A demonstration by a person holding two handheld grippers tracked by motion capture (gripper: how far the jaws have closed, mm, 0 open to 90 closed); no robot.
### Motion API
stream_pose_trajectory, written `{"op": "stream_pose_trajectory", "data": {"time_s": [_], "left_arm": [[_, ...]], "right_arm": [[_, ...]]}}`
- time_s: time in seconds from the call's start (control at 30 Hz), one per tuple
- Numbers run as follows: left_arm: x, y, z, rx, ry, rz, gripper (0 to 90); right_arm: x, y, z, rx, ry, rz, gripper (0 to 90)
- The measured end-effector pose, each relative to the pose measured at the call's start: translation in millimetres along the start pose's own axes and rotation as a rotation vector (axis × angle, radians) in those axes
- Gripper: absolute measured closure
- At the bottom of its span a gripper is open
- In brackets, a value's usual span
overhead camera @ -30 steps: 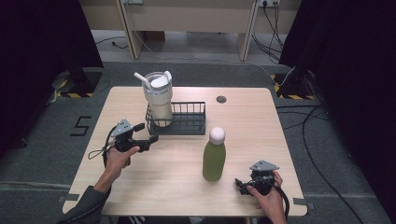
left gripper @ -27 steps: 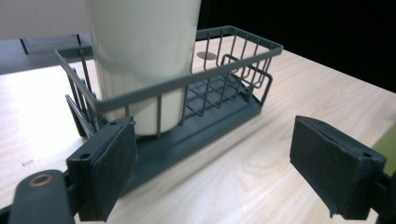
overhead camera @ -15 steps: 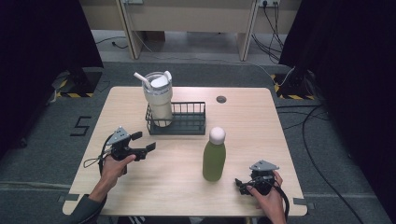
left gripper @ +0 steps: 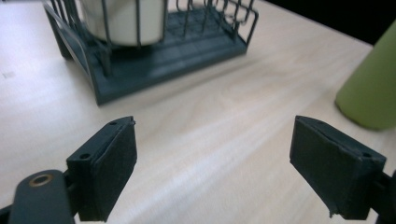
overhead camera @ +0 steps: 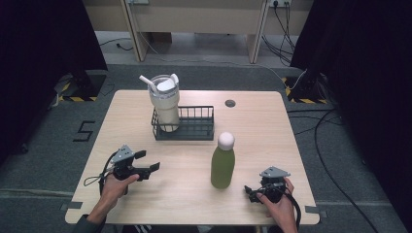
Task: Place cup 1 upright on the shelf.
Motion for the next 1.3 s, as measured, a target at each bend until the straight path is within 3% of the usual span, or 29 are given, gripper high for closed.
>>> {"op": "stream_pose_trajectory", "data": {"time_s": [0.03, 0.33, 0.37, 0.53, 0.63, 0.8, 1.03, 1.3], "left_arm": [[-7.0, -1.1, -2.0, 0.003, 0.01, 0.024, 14.9], [-20.3, -13.3, -2.5, 0.021, 0.06, 0.083, 14.9], [-26.6, -15.9, -2.3, 0.028, 0.084, 0.11, 14.9], [-36.2, -20.7, -4.8, 0.023, 0.094, 0.147, 14.9], [-40.5, -25.9, -5.6, 0.038, 0.127, 0.167, 14.9], [-45.9, -28.8, -5.1, 0.039, 0.126, 0.191, 14.9], [-57.1, -29.2, -4.4, 0.048, 0.154, 0.264, 15.0], [-58.1, -29.0, -5.3, 0.034, 0.158, 0.27, 12.6]], "right_arm": [[-0.1, -0.1, 0.0, 0.0, 0.0, 0.001, 0.3], [0.0, 0.0, 0.0, 0.0, 0.0, 0.0, 0.3], [0.0, 0.0, 0.1, 0.0, 0.0, 0.0, 0.3], [0.0, 0.0, 0.0, 0.0, 0.0, 0.0, 0.3], [0.0, 0.0, 0.0, 0.0, 0.0, 0.0, 0.3], [0.0, 0.0, 0.1, 0.0, 0.0, 0.0, 0.3], [0.0, 0.0, 0.1, 0.0, 0.0, 0.0, 0.3], [-0.1, -0.1, 0.2, 0.0, 0.002, 0.0, 0.3]]}}
Point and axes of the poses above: each handheld gripper's, and its own axes: y roughly forward along the jaws, x roughly out of its top, z roughly to its left, the point moved 10 cm from there along y, roughly forward along the jaws, and after that the axes turned 6 degrees about -z, right-handed, at the moved point
